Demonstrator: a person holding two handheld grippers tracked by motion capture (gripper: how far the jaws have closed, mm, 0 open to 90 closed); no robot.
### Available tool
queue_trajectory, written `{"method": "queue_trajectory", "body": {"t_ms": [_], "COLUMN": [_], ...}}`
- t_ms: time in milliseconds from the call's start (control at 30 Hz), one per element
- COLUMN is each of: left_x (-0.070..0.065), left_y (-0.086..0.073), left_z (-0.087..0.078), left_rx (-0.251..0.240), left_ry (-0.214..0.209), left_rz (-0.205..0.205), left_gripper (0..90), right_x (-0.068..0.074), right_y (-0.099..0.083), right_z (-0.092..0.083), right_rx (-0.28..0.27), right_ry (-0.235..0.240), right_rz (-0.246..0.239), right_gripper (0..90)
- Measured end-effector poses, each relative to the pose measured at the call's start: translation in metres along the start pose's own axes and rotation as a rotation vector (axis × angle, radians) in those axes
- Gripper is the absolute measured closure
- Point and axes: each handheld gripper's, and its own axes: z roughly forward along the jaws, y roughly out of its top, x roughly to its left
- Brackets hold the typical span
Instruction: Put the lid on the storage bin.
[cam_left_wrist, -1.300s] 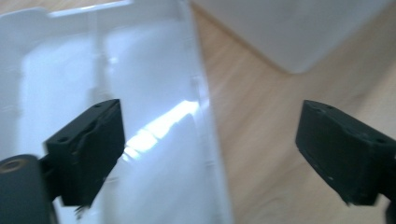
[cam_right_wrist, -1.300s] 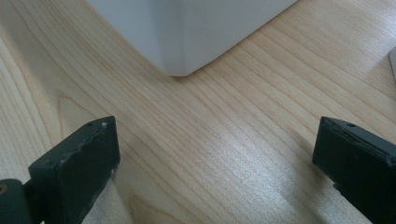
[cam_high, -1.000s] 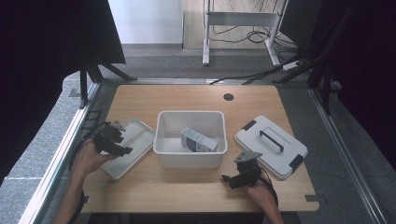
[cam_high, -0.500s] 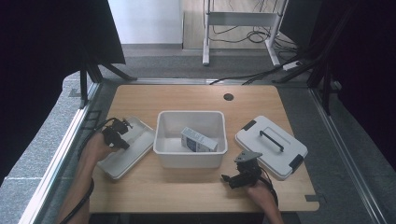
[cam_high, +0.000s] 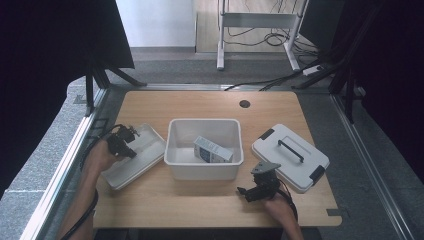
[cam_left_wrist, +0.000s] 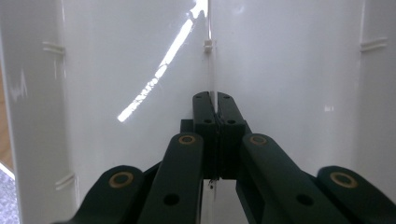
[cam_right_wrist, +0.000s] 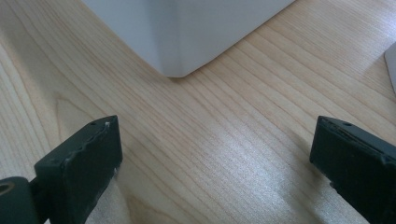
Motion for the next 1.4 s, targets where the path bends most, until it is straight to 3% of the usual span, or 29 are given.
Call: {"method": "queue_trajectory", "body": {"t_ms": [533, 567, 667, 767, 800, 833, 867, 900, 933, 967, 1000, 1233, 1400], "left_x": [-0.009, -0.011, -0.013, -0.019, -0.019, -0.024, -0.024, -0.03, -0.03, -0.036, -0.036, -0.064, -0.077], "left_y": [-0.006, -0.005, -0.004, 0.004, 0.004, 0.011, 0.011, 0.019, 0.019, 0.029, 0.029, 0.075, 0.099], "left_z": [-0.094, -0.107, -0.118, -0.135, -0.135, -0.14, -0.14, -0.143, -0.143, -0.143, -0.143, -0.129, -0.122], "left_rx": [-0.088, -0.106, -0.114, -0.131, -0.131, -0.14, -0.14, -0.151, -0.151, -0.156, -0.156, -0.153, -0.153], "left_ry": [-0.002, -0.01, -0.01, -0.014, -0.014, -0.028, -0.028, -0.045, -0.045, -0.057, -0.057, -0.091, -0.1], "left_rz": [0.183, 0.212, 0.236, 0.29, 0.29, 0.325, 0.325, 0.365, 0.365, 0.404, 0.404, 0.52, 0.564], "left_gripper": [88.9, 88.9, 88.8, 88.8, 88.8, 88.8, 88.8, 88.9, 88.8, 88.9, 88.9, 88.8, 88.9], "right_x": [0.0, 0.0, 0.0, 0.0, 0.0, 0.0, 0.0, 0.0, 0.0, 0.0, 0.0, 0.0, 0.0], "right_y": [0.0, 0.0, 0.0, 0.0, 0.0, 0.0, 0.0, 0.0, 0.0, 0.0, 0.0, 0.0, 0.0], "right_z": [0.0, 0.0, 0.0, 0.0, 0.0, 0.0, 0.0, 0.0, 0.0, 0.0, 0.0, 0.0, 0.0], "right_rx": [0.0, 0.0, -0.001, 0.0, 0.0, 0.0, 0.0, -0.001, -0.001, -0.001, -0.001, -0.001, -0.001], "right_ry": [0.0, -0.001, -0.001, -0.001, -0.001, -0.002, -0.002, -0.002, -0.002, -0.002, -0.002, -0.002, -0.003], "right_rz": [0.0, 0.003, 0.002, 0.002, 0.002, 0.004, 0.004, 0.003, 0.003, 0.003, 0.003, 0.003, 0.0], "right_gripper": [1.8, 1.8, 1.8, 1.9, 1.9, 1.9, 1.9, 1.9, 1.9, 1.9, 1.9, 1.9, 1.9]}}
